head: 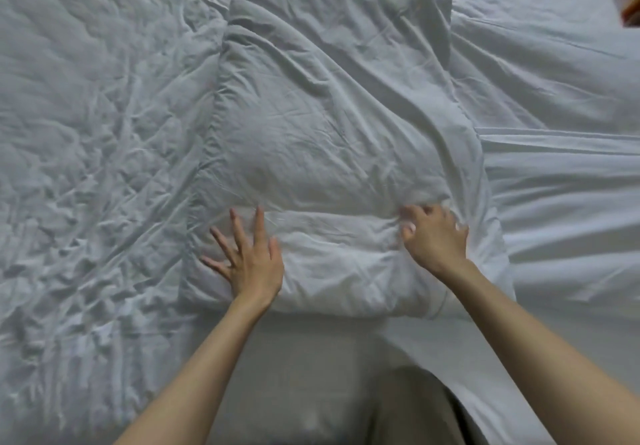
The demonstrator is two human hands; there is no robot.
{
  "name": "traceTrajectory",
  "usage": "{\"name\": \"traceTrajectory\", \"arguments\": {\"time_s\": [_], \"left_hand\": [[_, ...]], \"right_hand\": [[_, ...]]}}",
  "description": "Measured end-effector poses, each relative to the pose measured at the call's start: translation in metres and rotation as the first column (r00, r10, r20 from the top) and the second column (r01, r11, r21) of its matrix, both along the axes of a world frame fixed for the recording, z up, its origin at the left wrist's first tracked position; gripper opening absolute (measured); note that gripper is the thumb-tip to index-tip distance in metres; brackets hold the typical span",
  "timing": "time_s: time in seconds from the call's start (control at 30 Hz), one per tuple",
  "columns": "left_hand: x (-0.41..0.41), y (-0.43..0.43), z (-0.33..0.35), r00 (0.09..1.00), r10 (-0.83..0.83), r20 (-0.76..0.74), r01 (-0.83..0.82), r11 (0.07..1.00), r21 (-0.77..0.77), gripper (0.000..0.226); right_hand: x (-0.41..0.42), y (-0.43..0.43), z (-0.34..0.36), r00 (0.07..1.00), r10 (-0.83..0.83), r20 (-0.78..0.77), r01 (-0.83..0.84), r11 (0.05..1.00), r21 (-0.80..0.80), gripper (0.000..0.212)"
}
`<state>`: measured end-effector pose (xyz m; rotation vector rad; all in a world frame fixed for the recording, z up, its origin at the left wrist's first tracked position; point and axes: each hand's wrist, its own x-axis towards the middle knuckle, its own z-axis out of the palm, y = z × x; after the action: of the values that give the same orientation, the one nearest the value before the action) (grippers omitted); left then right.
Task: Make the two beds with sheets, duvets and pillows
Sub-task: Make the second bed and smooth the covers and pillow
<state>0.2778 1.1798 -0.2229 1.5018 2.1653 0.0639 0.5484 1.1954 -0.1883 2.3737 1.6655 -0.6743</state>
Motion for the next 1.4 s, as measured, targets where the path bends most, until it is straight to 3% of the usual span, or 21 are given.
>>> {"name": "traceTrajectory", "arguments": {"time_s": [0.07, 0.2, 0.3, 0.4, 0.53, 0.7, 0.83, 0.9, 1.03, 1.2, 1.3, 1.4], "left_hand": [[0.011, 0.025, 0.011, 0.997, -0.069, 0.034, 0.067, 0.996, 0.058, 0.061], [0.028, 0.085, 0.023, 0.995, -0.083, 0.046, 0.079, 0.994, 0.079, 0.061], [0.027, 0.134, 0.008, 0.999, -0.045, 0.032, 0.043, 0.997, 0.059, 0.062], [0.026, 0.179, -0.012, 0.998, -0.034, -0.061, 0.039, 0.997, 0.072, 0.063], [0.033, 0.236, -0.033, 0.985, -0.039, -0.170, 0.062, 0.989, 0.135, 0.062], [0.051, 0.311, -0.056, 0.962, -0.065, -0.265, 0.114, 0.978, 0.175, 0.058], [0.044, 0.348, -0.066, 0.959, -0.005, -0.282, 0.068, 0.975, 0.213, 0.058], [0.038, 0.355, -0.070, 0.968, 0.016, -0.252, 0.038, 0.977, 0.208, 0.059], [0.029, 0.365, -0.073, 0.988, 0.070, -0.135, -0.037, 0.973, 0.229, 0.065], [0.013, 0.381, -0.076, 0.992, 0.126, -0.014, -0.118, 0.958, 0.262, 0.067], [0.011, 0.378, -0.084, 0.990, 0.123, 0.075, -0.138, 0.961, 0.241, 0.072], [0.010, 0.377, -0.090, 0.986, 0.107, 0.129, -0.135, 0.964, 0.228, 0.079]], "right_hand": [[-0.002, 0.022, 0.011, 0.998, 0.045, -0.053, -0.034, 0.983, 0.178, 0.044], [-0.034, 0.089, 0.012, 0.964, 0.245, -0.106, -0.195, 0.916, 0.350, 0.055], [-0.081, 0.142, -0.009, 0.875, 0.461, -0.146, -0.390, 0.851, 0.351, 0.060], [-0.104, 0.188, -0.044, 0.801, 0.596, -0.058, -0.559, 0.780, 0.282, 0.062], [-0.061, 0.258, -0.084, 0.824, 0.564, 0.054, -0.554, 0.782, 0.285, 0.056], [0.034, 0.332, -0.108, 0.927, 0.343, 0.151, -0.369, 0.903, 0.220, 0.057], [0.053, 0.361, -0.106, 0.989, 0.129, 0.076, -0.140, 0.977, 0.160, 0.057], [0.047, 0.373, -0.097, 0.995, 0.094, 0.019, -0.096, 0.965, 0.245, 0.055], [0.021, 0.409, -0.073, 0.955, 0.277, -0.104, -0.194, 0.851, 0.488, 0.051], [-0.051, 0.479, -0.058, 0.850, 0.502, -0.161, -0.363, 0.778, 0.512, 0.056], [-0.092, 0.520, -0.067, 0.837, 0.531, -0.132, -0.391, 0.749, 0.534, 0.058], [-0.122, 0.557, -0.079, 0.890, 0.447, -0.088, -0.343, 0.784, 0.517, 0.067]]}}
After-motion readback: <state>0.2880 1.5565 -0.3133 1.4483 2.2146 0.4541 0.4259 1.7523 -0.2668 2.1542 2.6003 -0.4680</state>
